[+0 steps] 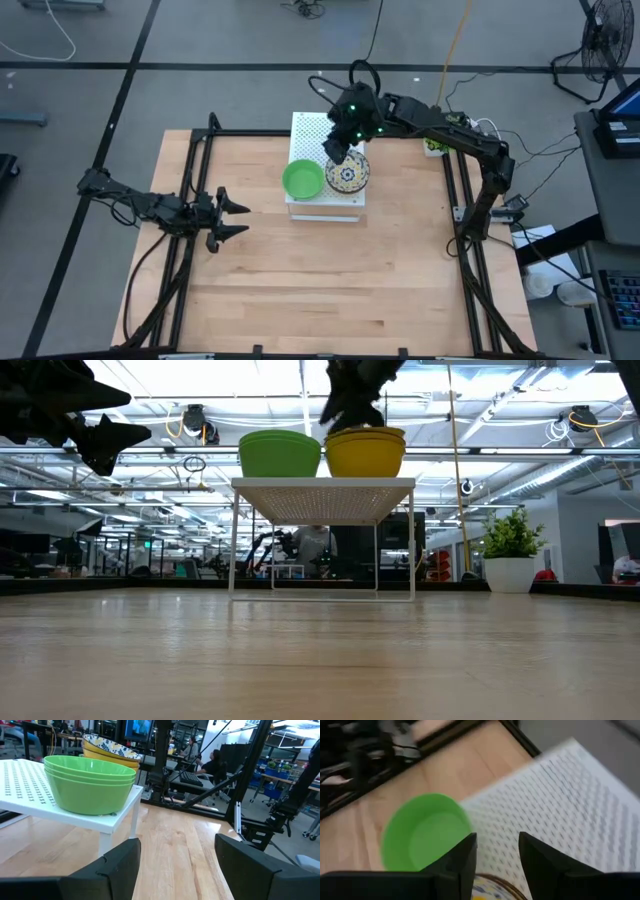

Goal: Pick & Place Mini bowls
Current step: Stack the white bowl on the shelf

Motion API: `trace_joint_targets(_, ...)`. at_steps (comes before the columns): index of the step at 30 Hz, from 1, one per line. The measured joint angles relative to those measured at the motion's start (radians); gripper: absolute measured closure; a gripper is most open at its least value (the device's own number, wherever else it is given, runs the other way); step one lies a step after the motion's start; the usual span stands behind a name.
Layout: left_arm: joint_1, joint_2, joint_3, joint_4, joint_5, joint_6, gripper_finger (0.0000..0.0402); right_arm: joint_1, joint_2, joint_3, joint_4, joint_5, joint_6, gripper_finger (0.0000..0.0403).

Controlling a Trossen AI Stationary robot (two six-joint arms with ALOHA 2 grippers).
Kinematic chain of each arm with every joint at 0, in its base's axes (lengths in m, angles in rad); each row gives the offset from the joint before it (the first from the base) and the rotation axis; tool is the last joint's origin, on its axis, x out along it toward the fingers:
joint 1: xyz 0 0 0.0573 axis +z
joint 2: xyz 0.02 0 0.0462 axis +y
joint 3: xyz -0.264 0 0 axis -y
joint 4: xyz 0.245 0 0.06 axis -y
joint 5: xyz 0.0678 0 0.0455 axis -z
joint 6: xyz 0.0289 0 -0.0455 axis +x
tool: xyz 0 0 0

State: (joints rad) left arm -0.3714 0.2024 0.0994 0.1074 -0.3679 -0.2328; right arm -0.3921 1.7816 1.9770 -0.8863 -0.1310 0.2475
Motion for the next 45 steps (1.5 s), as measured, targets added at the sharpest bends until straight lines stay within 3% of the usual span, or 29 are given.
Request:
trace_joint_targets(4,0.0,0.0,0.0,0.0,0.0,0.0,0.0147,0.074,-0.008,0.0,0.088,0.015,-0.146,0.028)
trace_joint_targets(8,0.0,0.0,0.0,0.0,0.0,0.0,0.0146,0.157,-0.005,0.0,0.08,0.111,-0.276,0.0302)
trace_joint_targets(15,0.0,0.0,0.0,0.0,0.0,0.0,0.0146,0.199,-0.005,0.0,-0.162,0.253,-0.327,0.0393)
trace_joint_targets(19,0.0,0.0,0.0,0.0,0.0,0.0,0.0146,0.197,-0.005,0.0,-0.273,0.345,-0.324,0.0398)
trace_joint_targets(33,0.0,0.0,0.0,0.0,0.0,0.0,0.0147,0.182,-0.008,-0.203,-0.179,0.344,-0.363,0.0403)
trace_joint_targets(45,0.0,0.0,0.0,0.0,0.0,0.0,0.0146,0.183,-0.024,-0.222,-0.151,0.34,-0.338,0.0403)
